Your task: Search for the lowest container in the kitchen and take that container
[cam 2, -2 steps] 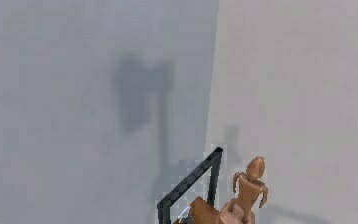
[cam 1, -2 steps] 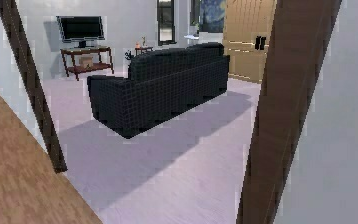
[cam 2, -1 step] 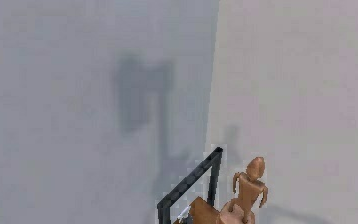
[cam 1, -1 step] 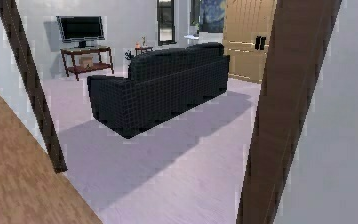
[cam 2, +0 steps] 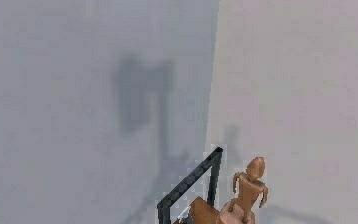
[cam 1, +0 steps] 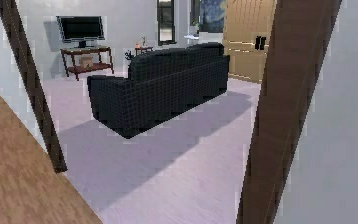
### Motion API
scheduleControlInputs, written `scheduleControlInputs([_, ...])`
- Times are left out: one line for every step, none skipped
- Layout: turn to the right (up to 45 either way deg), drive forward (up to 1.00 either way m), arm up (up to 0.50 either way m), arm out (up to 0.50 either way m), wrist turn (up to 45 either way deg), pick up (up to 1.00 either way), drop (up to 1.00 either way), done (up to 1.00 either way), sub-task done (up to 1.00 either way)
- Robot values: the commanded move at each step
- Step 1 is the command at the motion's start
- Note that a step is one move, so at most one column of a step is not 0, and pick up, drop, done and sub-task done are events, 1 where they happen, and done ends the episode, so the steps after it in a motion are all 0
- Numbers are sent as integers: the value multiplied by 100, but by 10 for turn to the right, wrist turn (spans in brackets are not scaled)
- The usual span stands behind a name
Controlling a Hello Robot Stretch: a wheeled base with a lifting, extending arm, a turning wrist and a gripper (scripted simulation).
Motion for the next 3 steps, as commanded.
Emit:
scheduleControlInputs([0, 0, 0, 0, 450, 0, 0, 0, 0])
scheduleControlInputs([0, 0, 0, 0, 450, 0, 0, 0, 0])
scheduleControlInputs([0, 0, 0, 0, 450, 0, 0, 0, 0])
